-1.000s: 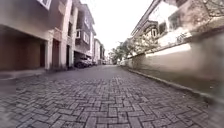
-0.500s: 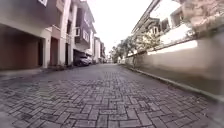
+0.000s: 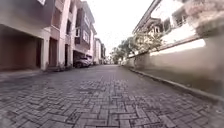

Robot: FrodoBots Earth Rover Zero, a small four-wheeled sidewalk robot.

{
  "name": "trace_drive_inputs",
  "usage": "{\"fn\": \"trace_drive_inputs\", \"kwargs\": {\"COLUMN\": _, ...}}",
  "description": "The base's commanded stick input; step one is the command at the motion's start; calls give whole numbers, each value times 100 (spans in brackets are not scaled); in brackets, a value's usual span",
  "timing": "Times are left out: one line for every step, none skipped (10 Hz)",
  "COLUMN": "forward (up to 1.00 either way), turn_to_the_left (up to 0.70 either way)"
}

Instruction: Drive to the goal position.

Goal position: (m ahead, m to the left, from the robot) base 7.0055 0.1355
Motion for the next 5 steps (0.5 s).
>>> {"fn": "trace_drive_inputs", "kwargs": {"forward": 69, "turn_to_the_left": 3}}
{"fn": "trace_drive_inputs", "kwargs": {"forward": 69, "turn_to_the_left": 3}}
{"fn": "trace_drive_inputs", "kwargs": {"forward": 69, "turn_to_the_left": 3}}
{"fn": "trace_drive_inputs", "kwargs": {"forward": 69, "turn_to_the_left": 3}}
{"fn": "trace_drive_inputs", "kwargs": {"forward": 69, "turn_to_the_left": 3}}
